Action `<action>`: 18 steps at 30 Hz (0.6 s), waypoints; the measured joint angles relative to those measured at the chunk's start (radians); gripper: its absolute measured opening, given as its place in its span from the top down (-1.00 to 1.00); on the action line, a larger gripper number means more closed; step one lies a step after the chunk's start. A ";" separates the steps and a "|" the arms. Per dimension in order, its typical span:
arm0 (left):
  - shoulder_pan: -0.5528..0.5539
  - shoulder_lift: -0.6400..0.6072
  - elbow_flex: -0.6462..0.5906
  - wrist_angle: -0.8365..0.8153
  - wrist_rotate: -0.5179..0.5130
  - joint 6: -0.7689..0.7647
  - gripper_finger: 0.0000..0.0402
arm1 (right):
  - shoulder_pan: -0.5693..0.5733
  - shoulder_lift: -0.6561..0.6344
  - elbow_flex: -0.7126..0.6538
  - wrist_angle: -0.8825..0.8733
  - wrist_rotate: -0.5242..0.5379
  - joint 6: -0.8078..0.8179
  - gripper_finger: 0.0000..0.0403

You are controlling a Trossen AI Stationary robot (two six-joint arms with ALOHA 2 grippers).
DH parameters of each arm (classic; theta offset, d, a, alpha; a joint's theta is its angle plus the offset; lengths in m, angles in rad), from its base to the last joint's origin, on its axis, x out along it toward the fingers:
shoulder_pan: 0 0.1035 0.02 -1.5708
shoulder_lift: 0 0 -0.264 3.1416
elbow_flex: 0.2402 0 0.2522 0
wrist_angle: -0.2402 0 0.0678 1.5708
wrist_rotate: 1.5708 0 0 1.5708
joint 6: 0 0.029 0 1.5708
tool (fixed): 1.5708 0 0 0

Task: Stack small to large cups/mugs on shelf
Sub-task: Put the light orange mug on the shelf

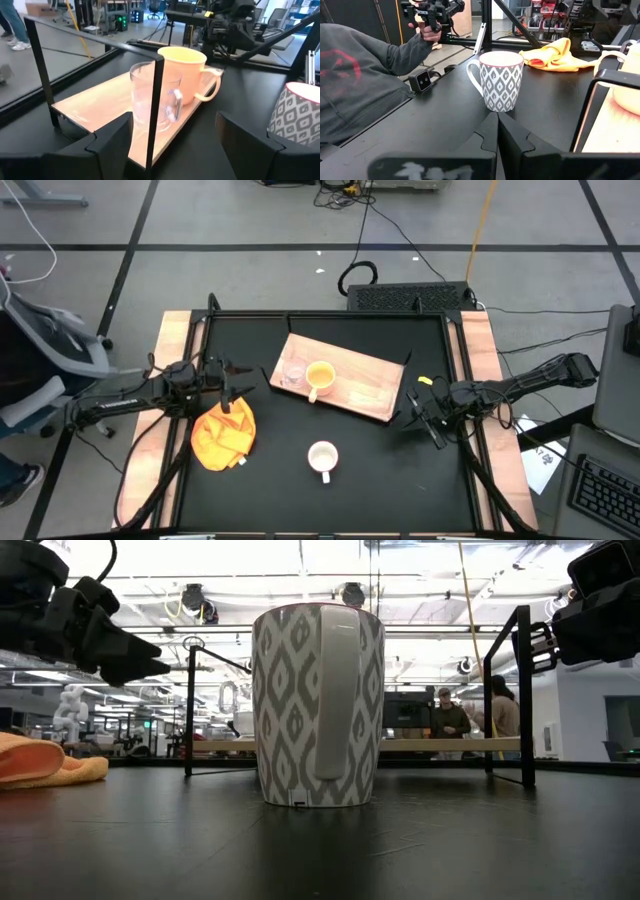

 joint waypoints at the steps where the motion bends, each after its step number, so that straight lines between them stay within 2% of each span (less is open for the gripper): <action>1: 0.000 0.000 0.000 -0.005 -0.001 -0.006 -0.42 | 0.000 0.000 0.000 0.004 0.000 -0.001 1.00; 8: 0.000 0.000 0.000 -0.005 -0.006 -0.011 -0.41 | 0.000 0.000 0.000 0.005 0.000 -0.001 1.00; 10: 0.000 0.001 0.000 -0.005 -0.005 -0.004 -0.34 | 0.000 0.000 0.000 0.005 0.000 -0.001 1.00; 13: 0.000 0.001 0.000 -0.005 -0.001 0.007 -0.10 | 0.000 0.000 0.000 0.005 0.000 -0.001 1.00; 18: 0.000 0.001 0.000 -0.001 0.029 0.027 0.53 | 0.000 0.000 0.000 0.005 0.000 -0.001 1.00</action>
